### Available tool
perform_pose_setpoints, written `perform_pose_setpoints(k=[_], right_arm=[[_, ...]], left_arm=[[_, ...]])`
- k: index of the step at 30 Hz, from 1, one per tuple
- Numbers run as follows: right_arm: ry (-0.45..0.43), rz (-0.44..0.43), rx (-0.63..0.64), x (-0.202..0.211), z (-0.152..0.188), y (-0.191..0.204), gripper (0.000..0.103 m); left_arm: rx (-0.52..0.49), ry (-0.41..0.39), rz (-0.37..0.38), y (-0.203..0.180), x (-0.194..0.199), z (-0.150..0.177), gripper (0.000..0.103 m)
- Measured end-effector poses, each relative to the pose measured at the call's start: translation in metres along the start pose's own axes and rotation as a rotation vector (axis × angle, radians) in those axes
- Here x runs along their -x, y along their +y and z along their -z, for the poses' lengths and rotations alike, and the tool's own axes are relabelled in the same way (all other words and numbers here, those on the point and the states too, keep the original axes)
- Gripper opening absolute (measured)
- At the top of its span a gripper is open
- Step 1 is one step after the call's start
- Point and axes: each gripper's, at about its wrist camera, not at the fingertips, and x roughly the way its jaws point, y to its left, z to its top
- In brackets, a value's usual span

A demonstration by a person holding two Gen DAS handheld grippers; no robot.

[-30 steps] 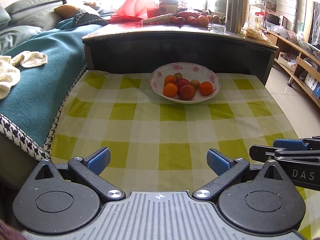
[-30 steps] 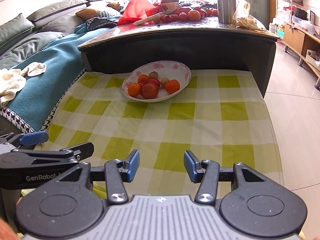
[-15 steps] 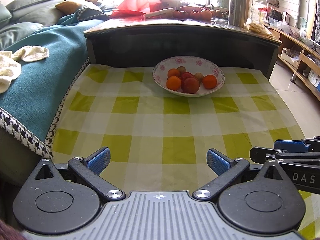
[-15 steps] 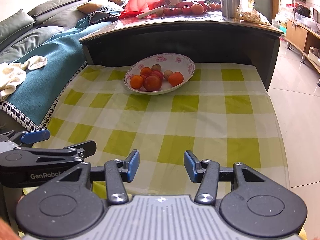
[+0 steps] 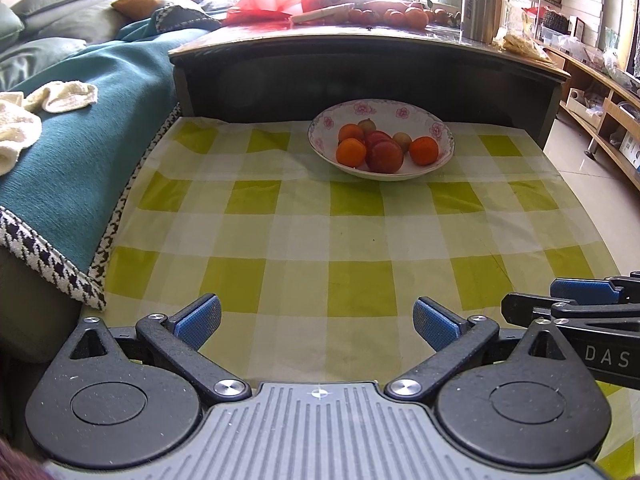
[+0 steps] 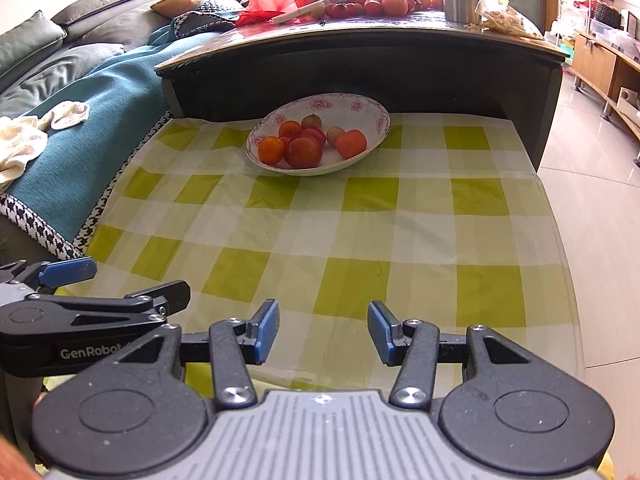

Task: Organize fruits

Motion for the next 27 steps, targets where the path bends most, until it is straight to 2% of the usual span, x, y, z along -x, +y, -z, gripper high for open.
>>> perform_pose_setpoints(k=[27], right_arm=[[0.019,0.011,0.009,-0.0056,0.0049,0.0005,0.051]], left_arm=[[0.006,0.005,0.003,0.002,-0.0018,0.0019,0.103]])
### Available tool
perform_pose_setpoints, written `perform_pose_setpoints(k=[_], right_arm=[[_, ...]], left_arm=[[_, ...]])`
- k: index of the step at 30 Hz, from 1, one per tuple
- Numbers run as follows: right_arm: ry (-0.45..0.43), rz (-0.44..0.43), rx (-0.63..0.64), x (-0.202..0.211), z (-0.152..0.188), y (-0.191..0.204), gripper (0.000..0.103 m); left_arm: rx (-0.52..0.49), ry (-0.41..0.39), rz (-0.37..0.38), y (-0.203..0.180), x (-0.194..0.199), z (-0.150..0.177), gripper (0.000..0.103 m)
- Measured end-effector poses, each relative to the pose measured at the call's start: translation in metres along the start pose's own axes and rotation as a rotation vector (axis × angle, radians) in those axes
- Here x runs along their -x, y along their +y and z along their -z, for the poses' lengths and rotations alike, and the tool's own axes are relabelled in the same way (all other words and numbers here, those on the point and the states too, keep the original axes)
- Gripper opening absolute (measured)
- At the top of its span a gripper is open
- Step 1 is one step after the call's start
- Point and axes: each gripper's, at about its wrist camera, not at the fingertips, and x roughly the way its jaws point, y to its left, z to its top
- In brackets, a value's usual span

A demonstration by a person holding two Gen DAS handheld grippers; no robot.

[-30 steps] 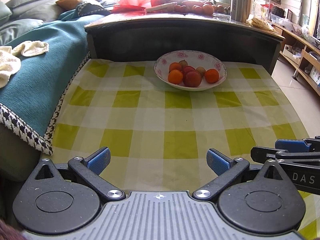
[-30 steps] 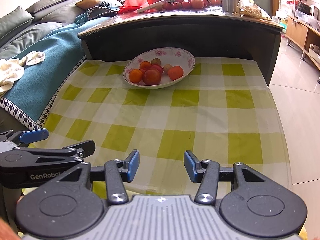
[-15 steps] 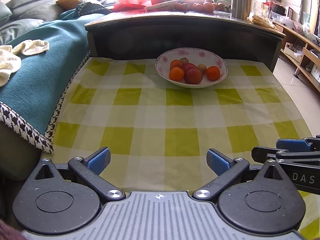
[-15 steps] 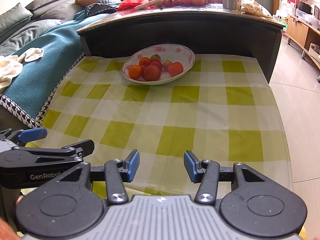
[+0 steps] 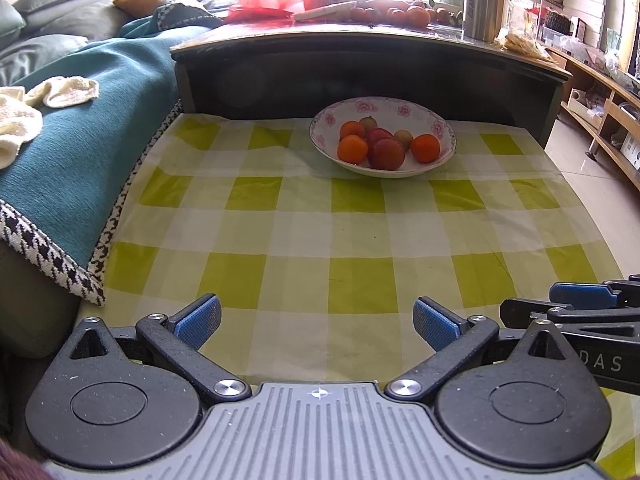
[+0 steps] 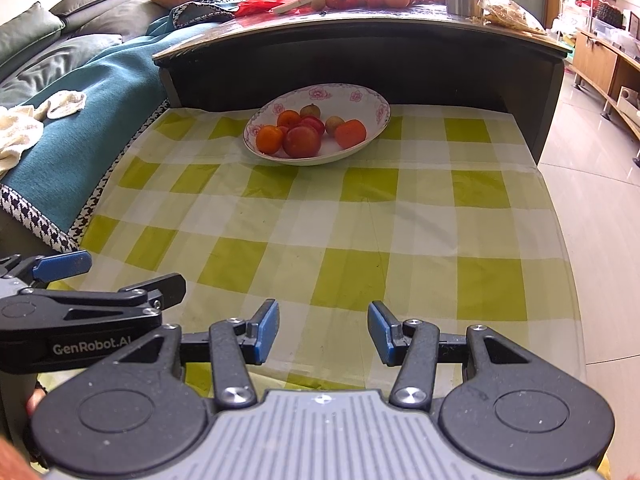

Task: Organize fruits

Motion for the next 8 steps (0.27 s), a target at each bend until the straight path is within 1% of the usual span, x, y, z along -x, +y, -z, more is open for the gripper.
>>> perform_pose_setpoints(k=[8], right_arm=[[0.002,0.0,0.005,-0.0002,0.0,0.0004,0.051]], left_arm=[[0.008,0.013,-0.008,-0.0005,-0.0016,0.0003,0.103]])
